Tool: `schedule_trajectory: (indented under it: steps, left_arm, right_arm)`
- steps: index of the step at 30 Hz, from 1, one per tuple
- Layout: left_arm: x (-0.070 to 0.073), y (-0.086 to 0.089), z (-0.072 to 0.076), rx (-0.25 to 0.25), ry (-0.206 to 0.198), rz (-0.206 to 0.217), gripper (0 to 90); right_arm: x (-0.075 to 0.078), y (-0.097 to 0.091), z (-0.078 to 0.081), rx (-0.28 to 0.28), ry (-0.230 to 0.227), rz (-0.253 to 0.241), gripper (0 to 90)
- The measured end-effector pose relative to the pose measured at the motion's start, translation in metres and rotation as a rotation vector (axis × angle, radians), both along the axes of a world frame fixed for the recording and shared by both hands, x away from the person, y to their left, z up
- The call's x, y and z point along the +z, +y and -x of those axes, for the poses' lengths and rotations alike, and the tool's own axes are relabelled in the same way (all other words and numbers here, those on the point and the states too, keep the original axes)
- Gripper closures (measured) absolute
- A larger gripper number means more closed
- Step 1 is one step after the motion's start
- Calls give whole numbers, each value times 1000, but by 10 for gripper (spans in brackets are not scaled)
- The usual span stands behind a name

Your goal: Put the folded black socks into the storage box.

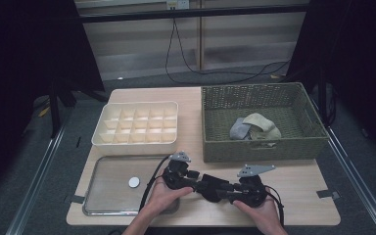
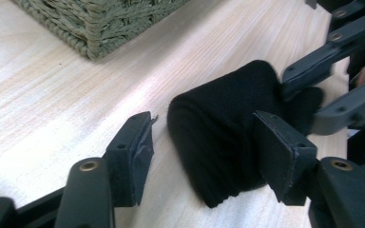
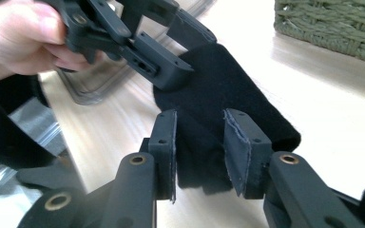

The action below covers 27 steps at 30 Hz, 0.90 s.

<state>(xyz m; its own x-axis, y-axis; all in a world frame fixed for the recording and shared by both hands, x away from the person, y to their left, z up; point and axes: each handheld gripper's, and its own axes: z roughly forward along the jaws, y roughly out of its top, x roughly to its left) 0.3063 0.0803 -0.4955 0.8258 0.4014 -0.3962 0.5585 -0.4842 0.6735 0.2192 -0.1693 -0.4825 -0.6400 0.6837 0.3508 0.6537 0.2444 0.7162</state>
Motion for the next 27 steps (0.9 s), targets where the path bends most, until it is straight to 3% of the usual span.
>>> schedule_trajectory:
  steps: [7, 13, 20, 27]
  left_arm:
    - [-3, 0, 0, -2, 22, 24, 374]
    - [-5, -3, 0, -25, 35, 37, 351]
    - [-8, -8, 1, -61, 65, 38, 313]
    - [-9, -10, 1, -77, 69, 39, 310]
  right_arm:
    - [-2, -1, 1, 4, 12, 32, 746]
    - [-4, -1, 1, 17, 30, 63, 746]
    - [-7, -1, 6, 21, 35, 77, 748]
    - [-9, -1, 7, 22, 37, 74, 748]
